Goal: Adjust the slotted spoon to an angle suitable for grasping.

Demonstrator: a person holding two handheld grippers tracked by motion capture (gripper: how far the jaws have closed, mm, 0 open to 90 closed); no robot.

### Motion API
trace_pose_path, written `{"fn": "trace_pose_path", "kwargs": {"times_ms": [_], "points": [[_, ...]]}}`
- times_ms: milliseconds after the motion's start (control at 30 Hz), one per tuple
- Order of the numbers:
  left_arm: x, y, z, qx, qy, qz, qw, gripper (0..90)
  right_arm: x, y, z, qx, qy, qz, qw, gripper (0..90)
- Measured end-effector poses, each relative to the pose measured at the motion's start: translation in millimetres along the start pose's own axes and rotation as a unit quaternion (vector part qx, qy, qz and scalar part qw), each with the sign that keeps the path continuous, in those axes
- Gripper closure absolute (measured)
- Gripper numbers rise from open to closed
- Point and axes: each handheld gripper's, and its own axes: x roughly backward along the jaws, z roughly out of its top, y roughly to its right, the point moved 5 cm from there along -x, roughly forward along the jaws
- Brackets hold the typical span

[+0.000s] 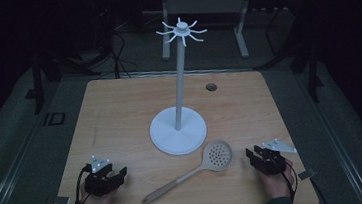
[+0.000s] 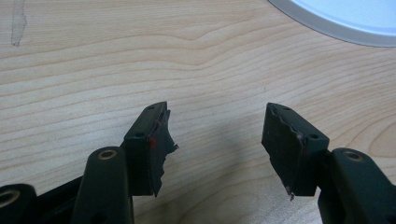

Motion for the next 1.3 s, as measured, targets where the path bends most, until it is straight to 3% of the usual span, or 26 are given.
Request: {"fn": "trace_pose_path", "kwargs": {"times_ms": [133,167,300,400,467,633,733,767,867,1133,1267,1300], "points": [[-0.9,1.6,0.5,-0.002,0.0,-0.001,1.0,41.7,7.4,-8.0,6.8,0.016,0.018,0.01,0.9997,62.1],[-1.2,2.4,0.3,-0.006,-0.003,-0.001,1.0,41.7,10.9,-15.5,10.1,0.031,0.025,0.02,0.999,64.6],[-1.1,2.6,0.3,-0.006,-0.003,-0.001,1.0,41.7,14.6,-22.1,15.3,0.032,0.033,0.038,0.9982,67.9],[-1.2,2.4,0.3,-0.005,-0.002,-0.001,1.0,41.7,19.7,-29.1,23.0,0.045,0.044,0.047,0.9969,76.0],[-1.4,2.6,0.3,-0.006,-0.002,-0.001,1.0,41.7,22.5,-36.7,29.8,0.058,0.053,0.057,0.9953,86.8],[-1.2,3.1,0.5,-0.006,-0.001,-0.001,1.0,41.8,17.4,-49.1,35.6,0.08,0.048,0.07,0.9931,89.9],[-1.0,3.1,0.6,-0.006,0.0,-0.002,1.0,41.9,13.4,-57.4,37.6,0.094,0.042,0.078,0.9916,89.9],[-0.9,3.3,0.7,-0.006,0.0,-0.003,1.0,41.9,7.5,-72.3,41.7,0.12,0.034,0.09,0.988,89.9],[-1.0,3.6,0.7,-0.007,0.0,-0.004,1.0,41.9,0.5,-85.2,45.7,0.145,0.022,0.098,0.9843,89.9],[-0.7,3.4,0.9,-0.006,0.001,-0.004,1.0,41.9,-21.6,-107.2,43.1,0.181,-0.023,0.106,0.9774,89.9],[-0.9,4.0,0.8,-0.007,0.0,-0.005,1.0,41.9,-33.4,-117.8,33.6,0.205,-0.061,0.105,0.9712,89.9],[-0.9,4.0,0.8,-0.007,0.0,-0.005,1.0,41.9,-33.4,-117.8,33.6,0.205,-0.061,0.105,0.9712,89.9]]}}
